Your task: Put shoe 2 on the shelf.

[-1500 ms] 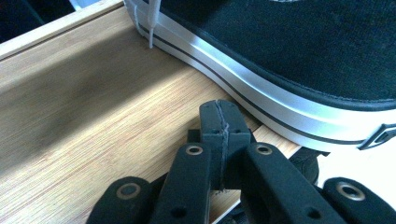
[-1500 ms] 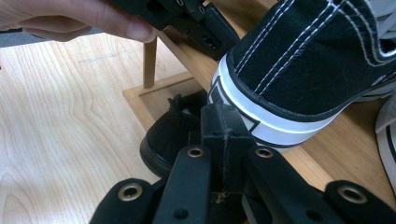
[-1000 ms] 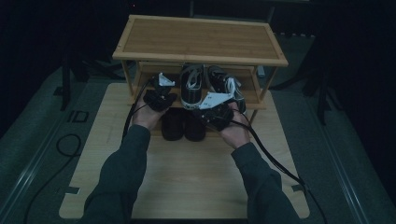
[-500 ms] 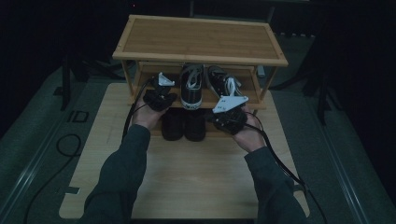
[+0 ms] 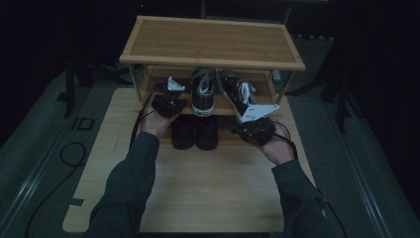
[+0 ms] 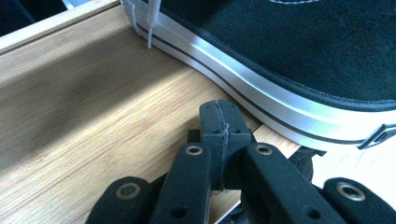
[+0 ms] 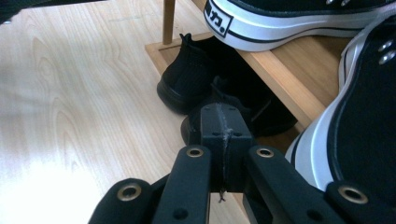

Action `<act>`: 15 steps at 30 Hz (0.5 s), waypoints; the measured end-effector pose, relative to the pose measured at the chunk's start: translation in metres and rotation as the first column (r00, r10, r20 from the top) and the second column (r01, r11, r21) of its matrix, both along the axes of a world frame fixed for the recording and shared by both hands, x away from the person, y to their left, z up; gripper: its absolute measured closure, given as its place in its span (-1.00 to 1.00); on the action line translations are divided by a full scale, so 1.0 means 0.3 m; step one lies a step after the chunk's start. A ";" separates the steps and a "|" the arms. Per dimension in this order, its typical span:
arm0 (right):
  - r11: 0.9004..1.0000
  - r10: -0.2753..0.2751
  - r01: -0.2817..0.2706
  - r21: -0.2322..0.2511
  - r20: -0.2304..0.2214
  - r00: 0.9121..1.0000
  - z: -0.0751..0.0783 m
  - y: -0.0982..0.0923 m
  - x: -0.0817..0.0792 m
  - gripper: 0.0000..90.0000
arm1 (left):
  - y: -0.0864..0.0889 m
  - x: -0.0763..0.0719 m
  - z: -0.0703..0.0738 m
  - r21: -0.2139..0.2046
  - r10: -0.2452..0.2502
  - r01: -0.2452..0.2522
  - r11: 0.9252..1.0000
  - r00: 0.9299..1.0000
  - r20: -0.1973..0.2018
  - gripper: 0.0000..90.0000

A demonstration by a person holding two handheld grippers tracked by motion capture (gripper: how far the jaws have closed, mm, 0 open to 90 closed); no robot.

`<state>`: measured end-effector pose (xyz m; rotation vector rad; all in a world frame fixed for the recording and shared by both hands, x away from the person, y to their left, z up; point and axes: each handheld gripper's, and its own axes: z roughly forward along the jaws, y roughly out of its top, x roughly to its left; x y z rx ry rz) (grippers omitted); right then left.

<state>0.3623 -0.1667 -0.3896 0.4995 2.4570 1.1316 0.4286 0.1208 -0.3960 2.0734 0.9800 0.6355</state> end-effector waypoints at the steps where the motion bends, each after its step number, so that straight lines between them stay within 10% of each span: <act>1: 1.000 0.001 -0.001 0.002 0.000 1.000 0.000 -0.007 0.000 1.00 | 0.001 0.000 0.000 -0.001 0.000 0.000 1.000 1.000 -0.001 1.00; 15: 0.999 -0.036 0.035 0.031 0.002 0.999 -0.012 -0.102 -0.018 1.00 | 0.003 0.001 -0.001 -0.005 -0.004 0.004 1.000 1.000 -0.002 1.00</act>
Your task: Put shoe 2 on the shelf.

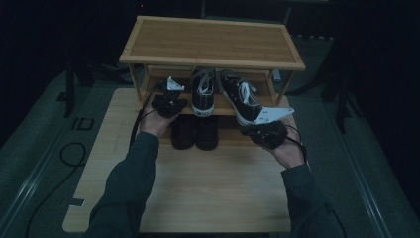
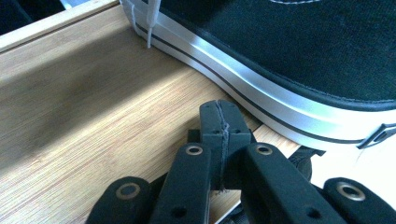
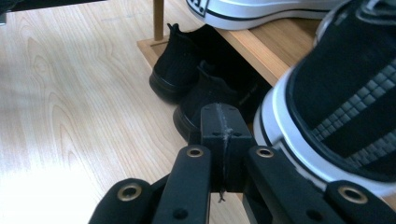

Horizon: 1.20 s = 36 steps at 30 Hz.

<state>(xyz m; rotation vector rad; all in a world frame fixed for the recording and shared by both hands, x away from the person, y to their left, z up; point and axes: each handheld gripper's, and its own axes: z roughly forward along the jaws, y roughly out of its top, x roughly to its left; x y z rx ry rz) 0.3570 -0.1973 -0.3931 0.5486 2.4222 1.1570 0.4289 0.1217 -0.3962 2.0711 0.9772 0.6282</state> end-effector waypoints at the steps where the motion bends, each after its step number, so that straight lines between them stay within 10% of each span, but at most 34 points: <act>1: 1.000 -0.002 0.002 0.002 0.001 1.000 0.000 -0.007 -0.001 1.00 | 0.000 0.000 0.000 0.000 0.000 0.000 1.000 1.000 0.000 1.00; 19: 0.997 -0.076 0.076 0.021 -0.005 0.997 -0.008 -0.119 0.001 1.00 | 0.002 0.002 -0.001 -0.009 -0.002 0.002 1.000 1.000 -0.004 1.00; 36: 0.998 -0.048 0.048 0.028 0.001 0.999 -0.002 -0.067 0.009 1.00 | 0.005 0.004 -0.002 -0.020 -0.009 0.009 1.000 1.000 -0.005 1.00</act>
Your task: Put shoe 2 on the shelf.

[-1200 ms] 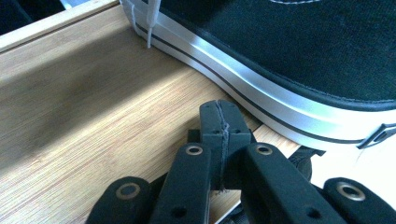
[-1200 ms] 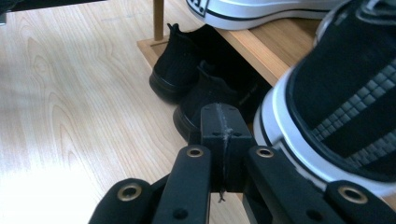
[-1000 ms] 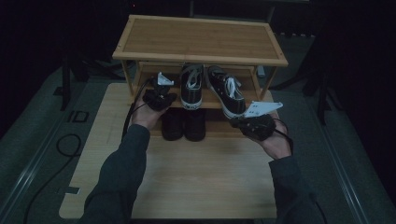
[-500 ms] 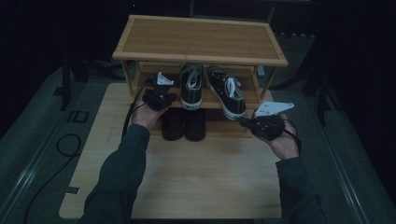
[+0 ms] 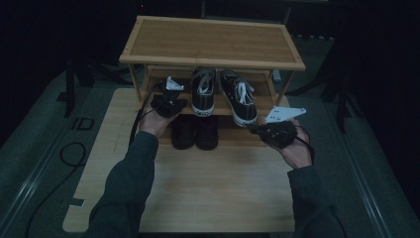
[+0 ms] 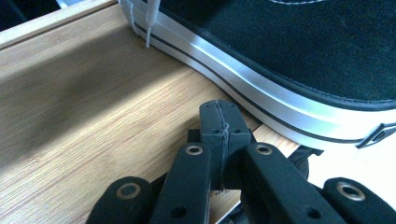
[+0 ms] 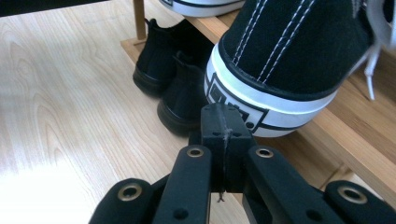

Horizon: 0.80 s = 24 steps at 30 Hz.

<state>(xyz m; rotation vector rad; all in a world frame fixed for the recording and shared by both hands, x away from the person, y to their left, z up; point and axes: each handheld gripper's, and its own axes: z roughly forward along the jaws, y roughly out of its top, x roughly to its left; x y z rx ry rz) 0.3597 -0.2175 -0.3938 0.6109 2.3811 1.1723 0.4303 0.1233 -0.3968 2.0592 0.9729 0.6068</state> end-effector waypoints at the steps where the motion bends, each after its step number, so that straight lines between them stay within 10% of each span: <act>1: 1.000 0.002 -0.002 0.002 0.002 1.000 0.001 0.007 0.000 1.00 | 0.000 0.000 0.000 0.000 -0.001 0.001 1.000 1.000 -0.001 1.00; 24: 1.000 0.002 -0.003 0.024 0.035 0.999 -0.011 0.114 0.019 1.00 | 0.004 0.001 -0.001 -0.008 -0.002 0.002 1.000 1.000 -0.003 1.00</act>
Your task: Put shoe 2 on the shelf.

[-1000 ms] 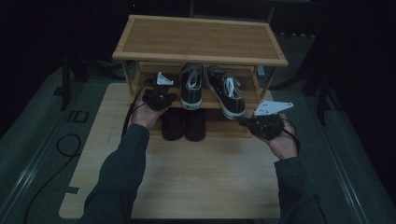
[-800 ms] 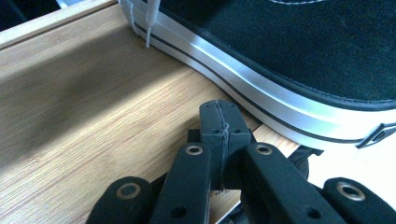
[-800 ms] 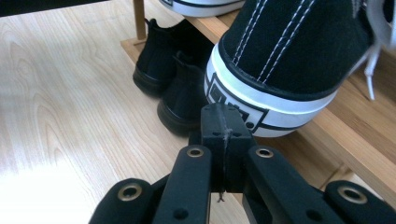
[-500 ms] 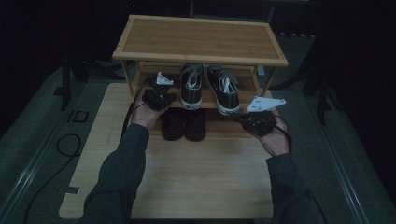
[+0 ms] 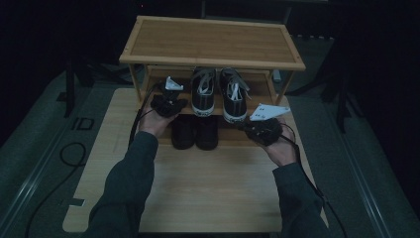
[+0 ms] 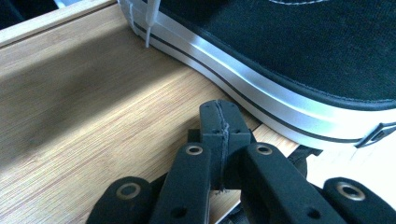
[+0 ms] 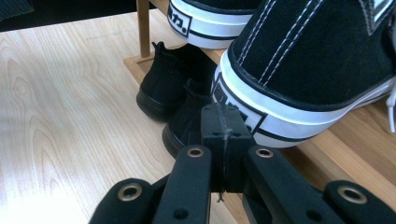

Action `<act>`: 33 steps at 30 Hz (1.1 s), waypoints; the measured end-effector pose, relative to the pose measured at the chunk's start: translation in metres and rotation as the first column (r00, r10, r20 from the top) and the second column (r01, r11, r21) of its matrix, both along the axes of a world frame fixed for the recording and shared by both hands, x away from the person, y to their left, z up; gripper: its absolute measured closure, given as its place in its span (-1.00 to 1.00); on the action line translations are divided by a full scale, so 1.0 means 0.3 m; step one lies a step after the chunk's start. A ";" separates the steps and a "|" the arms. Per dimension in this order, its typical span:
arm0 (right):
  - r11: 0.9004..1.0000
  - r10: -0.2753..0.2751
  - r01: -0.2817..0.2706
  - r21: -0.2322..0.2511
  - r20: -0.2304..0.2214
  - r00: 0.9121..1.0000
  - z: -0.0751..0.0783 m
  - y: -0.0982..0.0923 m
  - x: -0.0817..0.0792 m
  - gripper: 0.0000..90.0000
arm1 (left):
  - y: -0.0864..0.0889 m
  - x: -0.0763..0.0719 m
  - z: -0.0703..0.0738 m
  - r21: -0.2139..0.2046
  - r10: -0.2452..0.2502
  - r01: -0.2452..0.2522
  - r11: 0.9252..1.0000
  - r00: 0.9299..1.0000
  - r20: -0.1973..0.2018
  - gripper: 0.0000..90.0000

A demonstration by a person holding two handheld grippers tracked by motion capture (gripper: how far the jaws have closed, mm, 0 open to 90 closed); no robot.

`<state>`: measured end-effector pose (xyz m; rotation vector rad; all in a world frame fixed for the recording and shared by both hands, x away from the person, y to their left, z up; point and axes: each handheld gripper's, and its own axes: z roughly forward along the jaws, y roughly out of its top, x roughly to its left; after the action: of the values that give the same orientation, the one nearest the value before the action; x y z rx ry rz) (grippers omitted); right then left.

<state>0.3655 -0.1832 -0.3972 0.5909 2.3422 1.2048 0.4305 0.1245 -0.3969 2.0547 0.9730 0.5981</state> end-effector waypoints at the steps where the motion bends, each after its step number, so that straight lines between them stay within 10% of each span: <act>1: 1.000 -0.001 0.001 0.002 0.001 1.000 0.000 0.002 0.000 1.00 | 0.000 0.000 0.000 0.000 0.001 -0.001 1.000 1.000 0.000 1.00; 33: 0.999 -0.029 0.028 0.020 0.027 0.999 -0.007 0.058 0.016 1.00 | 0.003 0.001 -0.002 -0.013 -0.003 0.003 1.000 1.000 -0.001 1.00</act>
<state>0.3703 -0.1658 -0.3994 0.6086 2.2944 1.2169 0.4306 0.1255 -0.3976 2.0454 0.9719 0.5879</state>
